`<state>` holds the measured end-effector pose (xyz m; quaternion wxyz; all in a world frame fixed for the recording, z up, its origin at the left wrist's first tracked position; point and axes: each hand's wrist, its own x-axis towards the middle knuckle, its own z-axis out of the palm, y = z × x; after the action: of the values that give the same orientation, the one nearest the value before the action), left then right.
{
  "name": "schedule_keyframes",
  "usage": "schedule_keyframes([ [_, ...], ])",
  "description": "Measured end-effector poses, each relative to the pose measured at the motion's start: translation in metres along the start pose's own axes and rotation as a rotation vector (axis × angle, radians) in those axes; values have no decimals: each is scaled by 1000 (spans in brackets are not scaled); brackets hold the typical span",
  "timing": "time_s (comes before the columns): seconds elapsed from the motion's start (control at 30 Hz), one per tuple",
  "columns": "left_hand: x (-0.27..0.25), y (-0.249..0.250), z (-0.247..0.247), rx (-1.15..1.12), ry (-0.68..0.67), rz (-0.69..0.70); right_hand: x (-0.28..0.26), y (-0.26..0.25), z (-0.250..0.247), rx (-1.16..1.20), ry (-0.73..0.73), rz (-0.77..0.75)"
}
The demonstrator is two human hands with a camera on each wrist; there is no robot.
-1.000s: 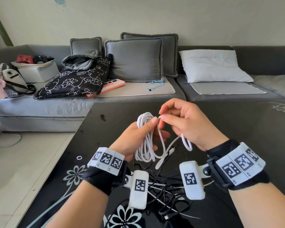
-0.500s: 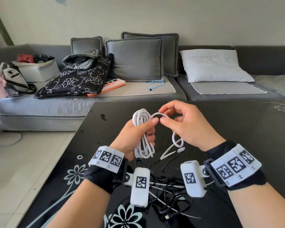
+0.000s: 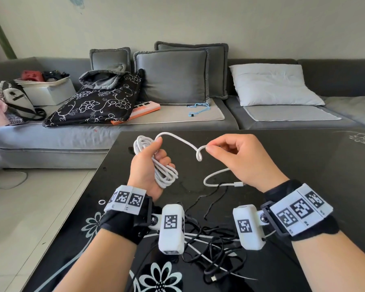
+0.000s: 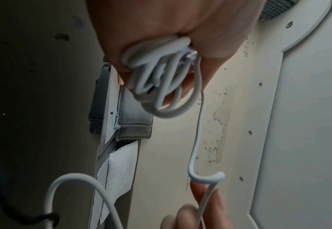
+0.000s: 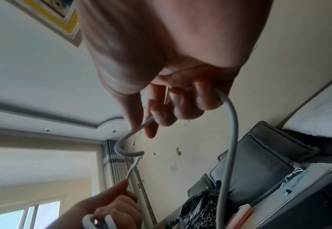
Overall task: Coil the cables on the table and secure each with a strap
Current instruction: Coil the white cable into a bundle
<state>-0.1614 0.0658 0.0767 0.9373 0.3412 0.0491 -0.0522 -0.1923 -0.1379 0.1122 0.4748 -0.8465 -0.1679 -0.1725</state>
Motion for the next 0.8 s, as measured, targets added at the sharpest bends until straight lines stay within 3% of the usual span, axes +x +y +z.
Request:
schedule_keyframes([
  [0.3, 1, 8, -4, -77, 1, 0, 1, 5, -9, -11, -88, 28],
  [0.47, -7, 0, 4, 49, -101, -76, -3, 0, 1, -44, -151, -7],
  [0.63, -11, -4, 9, 156, -201, -140, -3, 3, 8, -43, -106, 2],
  [0.8, -13, -9, 9, 308, -210, -133, -7, -2, 17, -35, -167, -18],
])
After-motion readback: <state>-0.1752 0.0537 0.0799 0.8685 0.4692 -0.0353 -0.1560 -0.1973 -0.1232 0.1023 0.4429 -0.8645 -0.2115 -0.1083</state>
